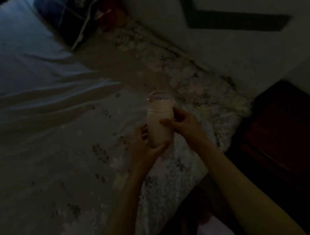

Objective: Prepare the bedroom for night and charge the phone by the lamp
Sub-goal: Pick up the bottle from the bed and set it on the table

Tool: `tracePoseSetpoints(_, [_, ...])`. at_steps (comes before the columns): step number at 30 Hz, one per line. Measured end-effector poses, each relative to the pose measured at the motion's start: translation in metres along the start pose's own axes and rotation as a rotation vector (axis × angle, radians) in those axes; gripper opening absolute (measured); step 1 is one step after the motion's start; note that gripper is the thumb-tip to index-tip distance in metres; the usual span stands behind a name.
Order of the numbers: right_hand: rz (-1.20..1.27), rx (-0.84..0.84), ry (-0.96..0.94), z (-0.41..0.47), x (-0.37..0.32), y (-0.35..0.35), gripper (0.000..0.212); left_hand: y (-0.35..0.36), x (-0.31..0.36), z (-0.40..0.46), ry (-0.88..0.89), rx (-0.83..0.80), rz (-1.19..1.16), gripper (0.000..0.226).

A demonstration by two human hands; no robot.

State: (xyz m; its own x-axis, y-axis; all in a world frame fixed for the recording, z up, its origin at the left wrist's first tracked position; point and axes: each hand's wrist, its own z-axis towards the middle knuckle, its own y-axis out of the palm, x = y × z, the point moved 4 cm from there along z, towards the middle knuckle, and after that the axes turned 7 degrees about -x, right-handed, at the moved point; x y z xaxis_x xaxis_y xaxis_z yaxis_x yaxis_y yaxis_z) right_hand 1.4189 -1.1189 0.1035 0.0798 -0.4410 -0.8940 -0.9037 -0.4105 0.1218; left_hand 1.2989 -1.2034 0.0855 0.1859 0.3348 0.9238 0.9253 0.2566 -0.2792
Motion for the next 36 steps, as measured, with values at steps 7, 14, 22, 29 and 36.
tracePoseSetpoints(7, [0.04, 0.368, -0.18, -0.074, -0.048, -0.101, 0.045, 0.099, 0.078, 0.014, 0.146, -0.343, 0.021, 0.081])
tracePoseSetpoints(14, [0.066, 0.729, -0.231, -0.153, -0.029, -0.215, 0.059, 0.234, 0.134, -0.015, 0.286, -0.572, 0.052, 0.068])
tracePoseSetpoints(22, [-0.006, 0.946, -0.21, -0.208, 0.009, -0.336, 0.065, 0.377, 0.141, -0.03, 0.321, -0.795, 0.147, 0.081])
tracePoseSetpoints(29, [-0.02, 1.004, -0.239, -0.214, 0.034, -0.433, 0.064, 0.48, 0.135, -0.031, 0.349, -0.805, 0.101, 0.072])
tracePoseSetpoints(36, [0.059, 0.995, -0.183, -0.189, 0.095, -0.471, 0.066, 0.532, 0.089, -0.012, 0.328, -0.84, 0.132, 0.071])
